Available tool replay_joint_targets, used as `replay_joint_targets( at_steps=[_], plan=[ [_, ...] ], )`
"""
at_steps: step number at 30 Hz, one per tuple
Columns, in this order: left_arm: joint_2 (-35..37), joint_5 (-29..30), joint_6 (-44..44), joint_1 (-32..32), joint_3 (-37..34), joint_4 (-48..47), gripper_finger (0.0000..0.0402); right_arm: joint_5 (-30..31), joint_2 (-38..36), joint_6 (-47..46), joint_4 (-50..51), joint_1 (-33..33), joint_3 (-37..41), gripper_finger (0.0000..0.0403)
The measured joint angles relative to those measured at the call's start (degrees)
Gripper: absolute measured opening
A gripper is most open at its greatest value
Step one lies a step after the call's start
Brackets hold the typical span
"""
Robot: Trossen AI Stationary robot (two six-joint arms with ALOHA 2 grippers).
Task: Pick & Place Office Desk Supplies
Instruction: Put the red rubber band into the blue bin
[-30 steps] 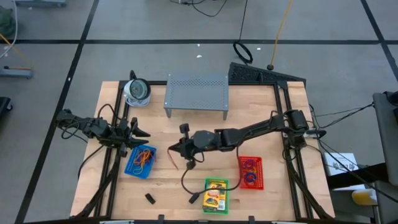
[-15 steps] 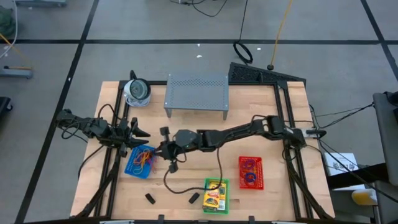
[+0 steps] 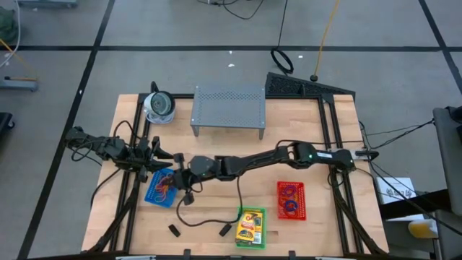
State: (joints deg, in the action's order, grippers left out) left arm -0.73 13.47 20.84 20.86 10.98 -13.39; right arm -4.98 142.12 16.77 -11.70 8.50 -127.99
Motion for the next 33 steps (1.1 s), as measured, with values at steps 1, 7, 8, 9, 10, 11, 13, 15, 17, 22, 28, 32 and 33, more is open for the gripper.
replay_joint_targets(
  at_steps=[1, 7, 8, 9, 10, 11, 13, 15, 17, 22, 28, 32, 33],
  plan=[
    [0.0, -0.02, 0.0, 0.0, 0.0, 0.0, 0.0154, 0.04, 0.55, -0.08, -0.69, -0.11, -0.38, 0.0],
    [0.0, -0.02, 0.0, -0.02, 0.0, -0.02, 0.0154, 0.21, 1.63, -0.03, -0.54, -1.17, -1.21, 0.0],
    [-0.02, -0.02, -0.02, 0.0, 0.0, -0.02, 0.0154, 0.19, 1.54, 0.13, -0.74, -1.37, -1.28, 0.0],
    [-0.01, -0.02, -0.01, -0.01, 0.0, -0.03, 0.0154, 0.21, 1.45, 0.21, -0.89, -1.49, -1.29, 0.0],
    [-0.01, -0.02, -0.01, -0.01, 0.0, -0.02, 0.0154, 0.19, 1.41, 0.27, -0.92, -1.7, -1.3, 0.0],
    [-0.02, -0.02, 0.0, -0.02, 0.0, -0.02, 0.0154, 0.19, 1.41, 0.31, -0.9, -1.82, -1.3, 0.0],
    [-0.02, -0.02, -0.02, 0.0, 0.0, -0.02, 0.0154, 0.19, 1.5, 0.35, -0.49, -2.08, -1.28, 0.0],
    [-0.02, -0.02, -0.02, -0.01, 0.0, -0.02, 0.0154, 0.19, 2.67, 0.44, -1.74, -2.26, -1.15, 0.0],
    [-0.02, -0.02, 0.0, 0.0, 0.0, -0.02, 0.0154, -0.01, 4.05, 0.14, -3.15, -2.48, -1.08, 0.0],
    [0.0, -0.01, 0.0, -0.02, 0.0, 0.03, 0.0154, -1.24, 6.21, -0.12, -6.12, -2.69, -0.84, 0.0],
    [-0.02, -0.02, 0.0, 0.0, 0.0, -0.02, 0.0154, -1.29, 6.11, 2.1, -6.53, -3.07, -0.91, 0.0],
    [-0.01, -0.02, -0.02, -0.01, 0.0, -0.04, 0.0154, -1.28, 6.97, 3.46, -7.5, -3.4, -0.96, 0.0],
    [0.0, -0.01, 0.0, 0.0, 0.0, -0.04, 0.0154, -1.3, 7.89, 3.5, -9.15, -3.52, -1.08, 0.0]
  ],
)
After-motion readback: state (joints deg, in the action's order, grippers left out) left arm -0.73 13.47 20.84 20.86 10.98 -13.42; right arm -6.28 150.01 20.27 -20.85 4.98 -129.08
